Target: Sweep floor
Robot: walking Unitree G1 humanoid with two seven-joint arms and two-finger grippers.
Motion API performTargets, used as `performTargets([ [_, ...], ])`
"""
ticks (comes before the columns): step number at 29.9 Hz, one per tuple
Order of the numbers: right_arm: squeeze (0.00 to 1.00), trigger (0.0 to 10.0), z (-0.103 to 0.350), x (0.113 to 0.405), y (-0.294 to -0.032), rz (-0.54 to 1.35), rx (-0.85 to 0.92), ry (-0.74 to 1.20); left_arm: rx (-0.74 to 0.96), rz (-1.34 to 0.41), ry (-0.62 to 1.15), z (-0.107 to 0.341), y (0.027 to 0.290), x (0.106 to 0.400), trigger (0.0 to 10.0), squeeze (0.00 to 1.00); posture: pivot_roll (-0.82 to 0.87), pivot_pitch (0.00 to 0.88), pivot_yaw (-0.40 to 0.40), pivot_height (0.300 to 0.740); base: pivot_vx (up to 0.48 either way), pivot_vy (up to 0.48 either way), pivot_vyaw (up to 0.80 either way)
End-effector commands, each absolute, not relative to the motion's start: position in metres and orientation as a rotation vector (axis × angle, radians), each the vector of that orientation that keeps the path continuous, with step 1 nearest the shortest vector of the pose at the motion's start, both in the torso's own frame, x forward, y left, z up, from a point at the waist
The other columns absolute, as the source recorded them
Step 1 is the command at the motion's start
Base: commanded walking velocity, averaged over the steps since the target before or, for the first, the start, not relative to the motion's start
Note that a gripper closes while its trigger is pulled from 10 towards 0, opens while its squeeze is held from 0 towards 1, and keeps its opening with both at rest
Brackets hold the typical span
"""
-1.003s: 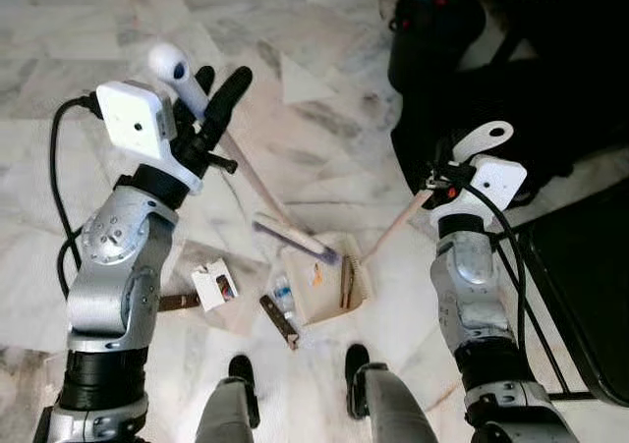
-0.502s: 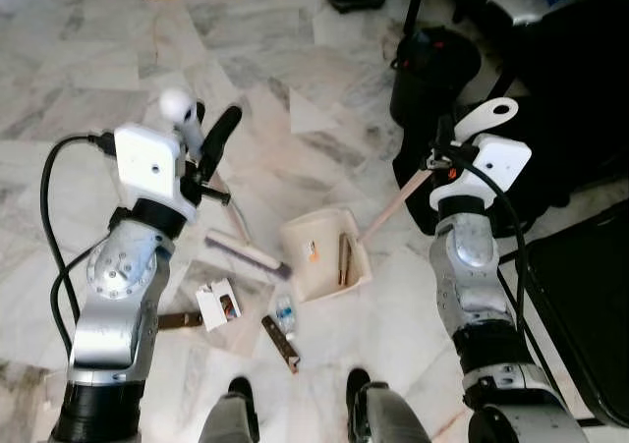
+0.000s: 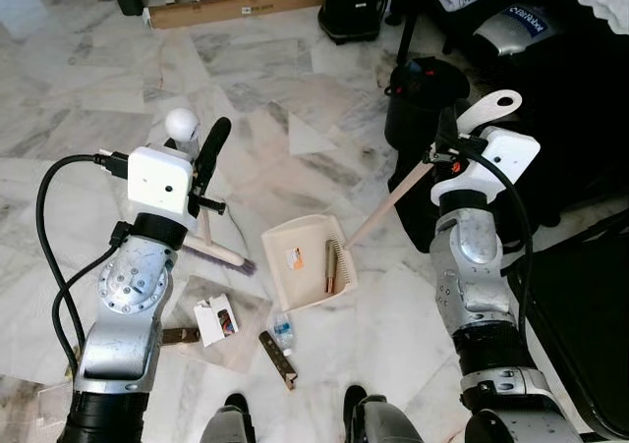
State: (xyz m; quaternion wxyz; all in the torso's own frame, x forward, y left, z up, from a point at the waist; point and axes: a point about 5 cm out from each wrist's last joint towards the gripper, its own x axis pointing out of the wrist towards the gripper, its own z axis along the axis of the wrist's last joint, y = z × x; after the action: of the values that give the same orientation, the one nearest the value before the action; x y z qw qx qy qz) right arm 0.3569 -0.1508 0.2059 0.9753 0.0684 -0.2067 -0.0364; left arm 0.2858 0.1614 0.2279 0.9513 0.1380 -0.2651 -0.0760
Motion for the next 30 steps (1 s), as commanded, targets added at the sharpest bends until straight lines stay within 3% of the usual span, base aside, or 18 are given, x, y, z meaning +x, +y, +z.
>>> performTargets([
  [1,0.0,10.0,0.218,0.353,-0.15,-0.063,0.141,-0.472,0.287,-0.142,-0.572,0.23,0.16,0.281,10.0,0.0,-0.01,0.181,-0.01,0.74,0.0,0.0,0.0],
  [18,0.0,10.0,0.215,0.347,-0.146,-0.03,0.144,-0.448,0.263,-0.073,-0.561,0.222,0.159,0.282,10.0,0.0,-0.08,0.163,-0.015,0.74,0.0,0.0,0.79],
  [30,0.0,10.0,0.213,0.34,-0.137,-0.038,0.155,-0.465,0.253,-0.081,-0.496,0.21,0.172,0.288,10.0,0.0,-0.2,0.134,0.084,0.74,0.0,0.0,0.79],
])
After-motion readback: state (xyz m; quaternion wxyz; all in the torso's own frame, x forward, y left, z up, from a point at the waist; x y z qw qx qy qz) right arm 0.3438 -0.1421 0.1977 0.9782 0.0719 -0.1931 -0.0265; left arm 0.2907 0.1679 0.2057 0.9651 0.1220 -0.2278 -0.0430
